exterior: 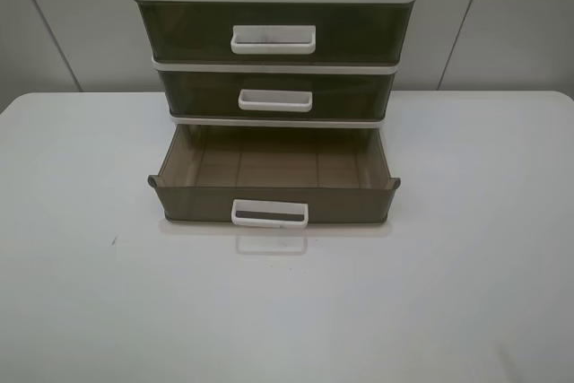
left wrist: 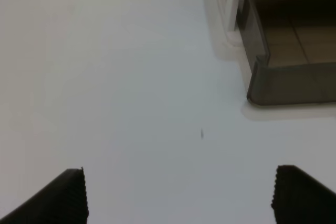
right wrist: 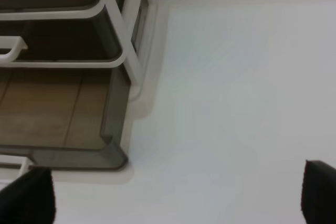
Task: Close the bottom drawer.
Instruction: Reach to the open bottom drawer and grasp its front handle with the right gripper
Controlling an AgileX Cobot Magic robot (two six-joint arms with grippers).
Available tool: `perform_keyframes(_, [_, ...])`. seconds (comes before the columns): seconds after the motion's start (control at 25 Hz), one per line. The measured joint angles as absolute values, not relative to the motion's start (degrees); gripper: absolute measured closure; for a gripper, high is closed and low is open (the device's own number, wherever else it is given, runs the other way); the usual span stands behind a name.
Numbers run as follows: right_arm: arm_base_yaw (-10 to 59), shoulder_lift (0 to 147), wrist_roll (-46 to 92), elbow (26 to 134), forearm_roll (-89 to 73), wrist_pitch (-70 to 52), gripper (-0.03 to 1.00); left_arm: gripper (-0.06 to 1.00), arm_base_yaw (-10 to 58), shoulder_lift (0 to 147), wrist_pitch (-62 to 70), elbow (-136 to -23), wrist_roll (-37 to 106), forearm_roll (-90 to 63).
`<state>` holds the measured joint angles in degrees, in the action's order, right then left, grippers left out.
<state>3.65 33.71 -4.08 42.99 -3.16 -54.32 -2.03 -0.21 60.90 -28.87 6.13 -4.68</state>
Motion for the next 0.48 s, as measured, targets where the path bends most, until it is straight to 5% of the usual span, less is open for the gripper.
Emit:
perform_keyframes(0.28, [4.92,43.53,-4.15,32.38,-14.73,-37.64,0.15,0.23,-2.03,-0.21,60.90,-28.87,6.13,-4.68])
perform_keyframes(0.48, [16.23,50.70,-4.15,28.74,-12.67,-27.90,0.15,0.23,-2.03,-0.21,60.90,-28.87,6.13,-4.68])
